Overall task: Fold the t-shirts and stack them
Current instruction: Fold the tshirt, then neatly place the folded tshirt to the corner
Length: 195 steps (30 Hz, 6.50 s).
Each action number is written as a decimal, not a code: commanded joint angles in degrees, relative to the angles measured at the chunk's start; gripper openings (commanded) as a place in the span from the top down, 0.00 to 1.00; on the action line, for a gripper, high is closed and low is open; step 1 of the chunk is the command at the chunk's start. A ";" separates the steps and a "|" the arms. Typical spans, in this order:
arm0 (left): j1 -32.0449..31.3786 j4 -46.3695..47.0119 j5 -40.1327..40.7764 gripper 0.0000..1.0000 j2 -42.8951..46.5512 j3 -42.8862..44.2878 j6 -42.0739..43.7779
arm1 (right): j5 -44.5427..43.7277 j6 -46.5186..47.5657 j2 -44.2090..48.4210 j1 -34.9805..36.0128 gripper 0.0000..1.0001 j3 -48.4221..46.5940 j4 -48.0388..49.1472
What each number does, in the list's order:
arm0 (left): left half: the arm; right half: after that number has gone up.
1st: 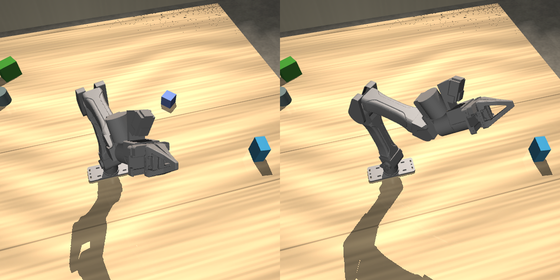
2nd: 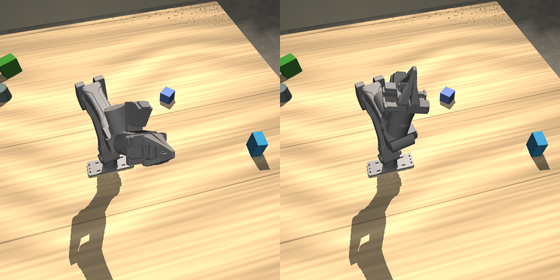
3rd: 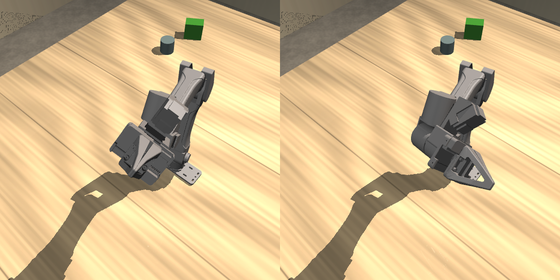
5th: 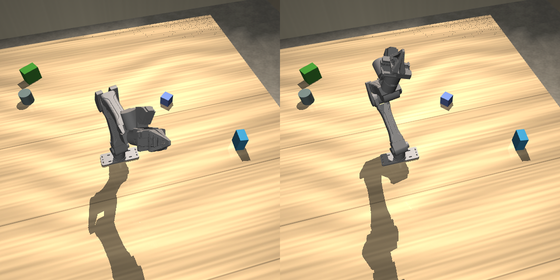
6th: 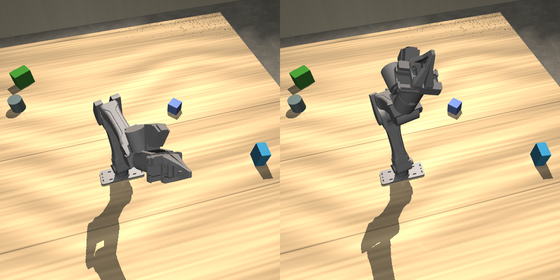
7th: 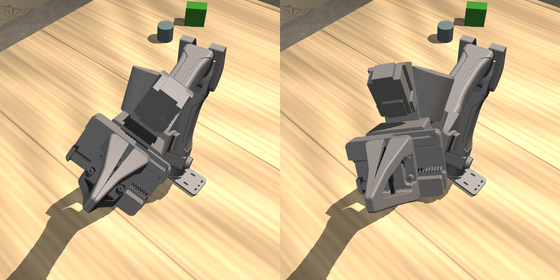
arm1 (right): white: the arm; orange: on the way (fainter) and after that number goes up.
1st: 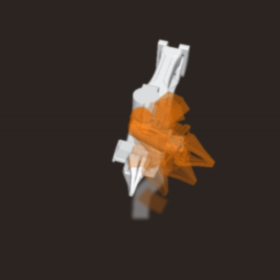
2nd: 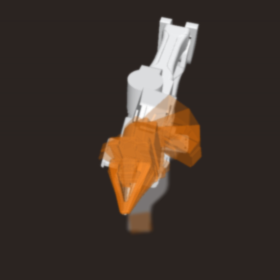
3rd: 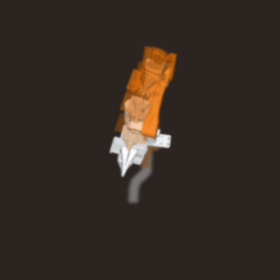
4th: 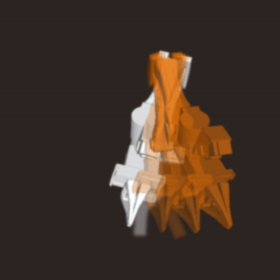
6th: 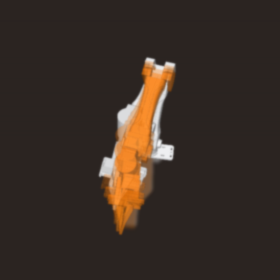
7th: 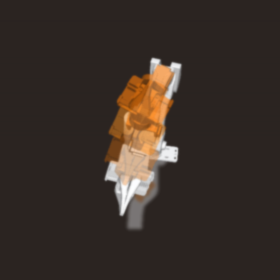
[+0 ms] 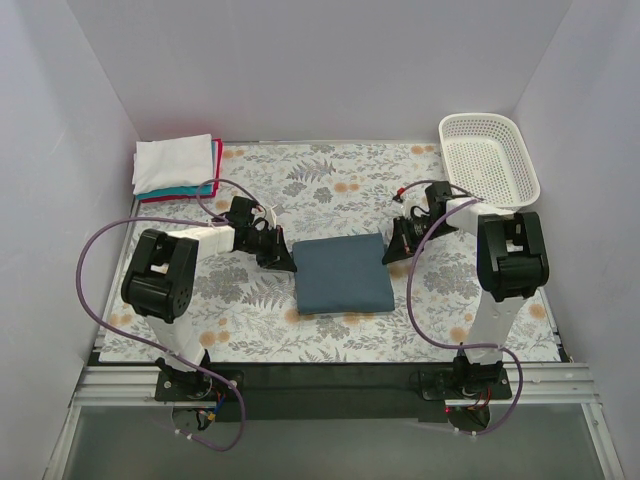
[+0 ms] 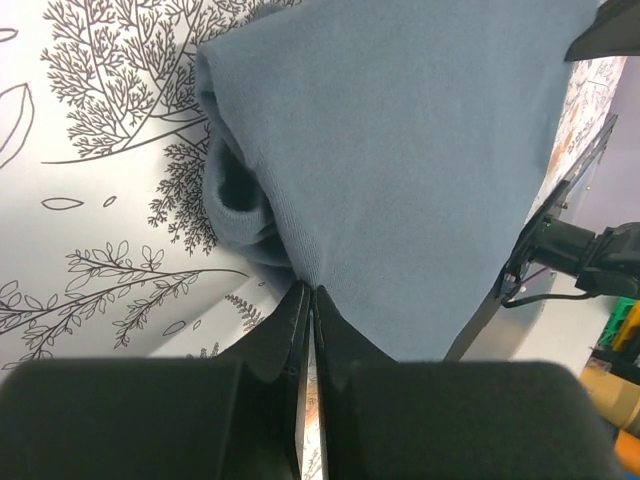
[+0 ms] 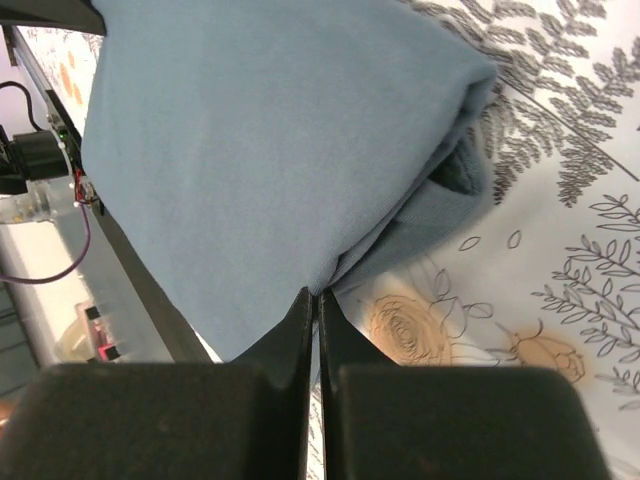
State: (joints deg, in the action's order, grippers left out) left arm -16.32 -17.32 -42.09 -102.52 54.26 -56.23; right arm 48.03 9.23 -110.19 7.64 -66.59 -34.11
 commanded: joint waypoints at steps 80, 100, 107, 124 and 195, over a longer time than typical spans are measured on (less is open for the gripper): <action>-2.77 13.73 -9.77 0.62 -9.99 -1.53 -7.07 | 6.29 -12.40 -3.98 5.46 0.87 8.85 16.45; -11.28 24.72 -10.58 0.64 -2.20 -9.09 -14.53 | 15.87 -16.80 5.18 17.14 0.83 13.34 25.85; -5.84 21.10 -12.14 0.66 -9.19 -8.99 -13.21 | 8.41 -10.91 -2.66 13.29 0.88 15.42 21.98; -3.81 22.06 -16.82 0.66 -0.01 8.04 -11.53 | 15.16 -8.33 7.47 5.81 0.90 -7.73 12.39; 34.42 -4.83 -3.43 0.13 30.98 -11.36 -10.66 | -59.11 13.18 -6.00 57.31 0.83 -12.52 13.89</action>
State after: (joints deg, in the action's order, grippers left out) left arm 18.02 -24.95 -44.10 -74.50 44.18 -65.87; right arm -9.74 22.79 -114.98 65.36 -79.94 -21.87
